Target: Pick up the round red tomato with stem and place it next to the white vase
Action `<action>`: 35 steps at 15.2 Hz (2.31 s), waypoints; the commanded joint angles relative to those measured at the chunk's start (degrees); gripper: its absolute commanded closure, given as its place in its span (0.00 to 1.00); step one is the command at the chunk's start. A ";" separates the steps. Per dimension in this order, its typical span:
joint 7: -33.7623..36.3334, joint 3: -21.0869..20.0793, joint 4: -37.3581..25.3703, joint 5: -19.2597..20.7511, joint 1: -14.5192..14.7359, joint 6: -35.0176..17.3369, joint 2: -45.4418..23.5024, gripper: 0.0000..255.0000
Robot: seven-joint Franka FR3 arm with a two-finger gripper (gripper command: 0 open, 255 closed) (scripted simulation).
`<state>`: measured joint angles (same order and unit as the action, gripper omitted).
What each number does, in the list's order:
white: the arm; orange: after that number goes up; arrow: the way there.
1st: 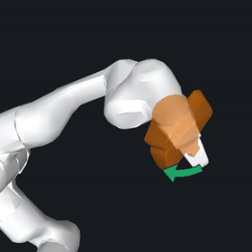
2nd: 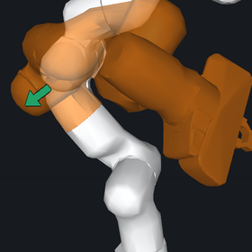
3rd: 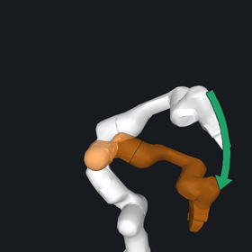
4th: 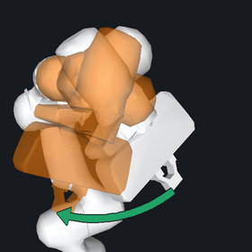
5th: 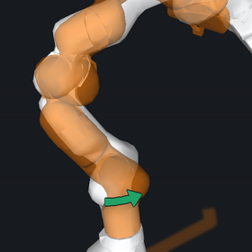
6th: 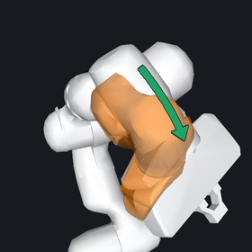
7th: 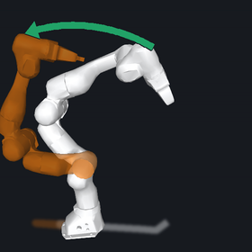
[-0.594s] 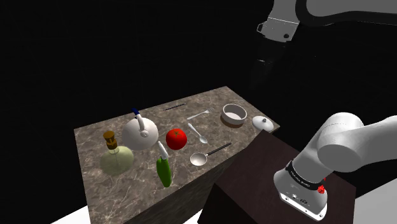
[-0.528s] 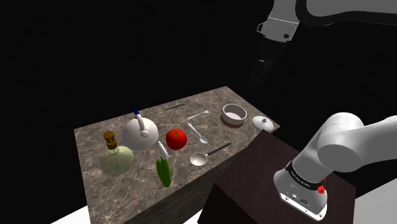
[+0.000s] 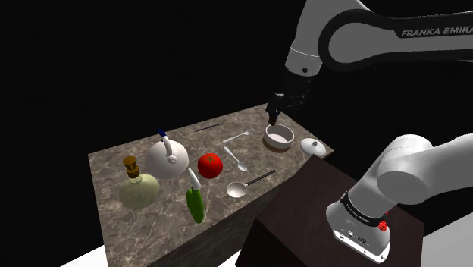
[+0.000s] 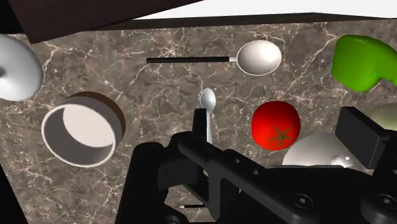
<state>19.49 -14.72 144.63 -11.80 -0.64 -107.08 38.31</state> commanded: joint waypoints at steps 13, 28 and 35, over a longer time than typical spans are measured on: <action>49.17 -23.66 -6.04 9.07 -12.04 -24.94 -29.32 0.00; 101.79 -13.37 -31.96 42.18 -3.49 -25.75 -68.01 0.00; 103.71 -11.00 -32.12 45.35 -2.38 -29.43 -72.20 0.00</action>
<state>122.77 -26.18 112.42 32.91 -3.23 -135.71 -33.13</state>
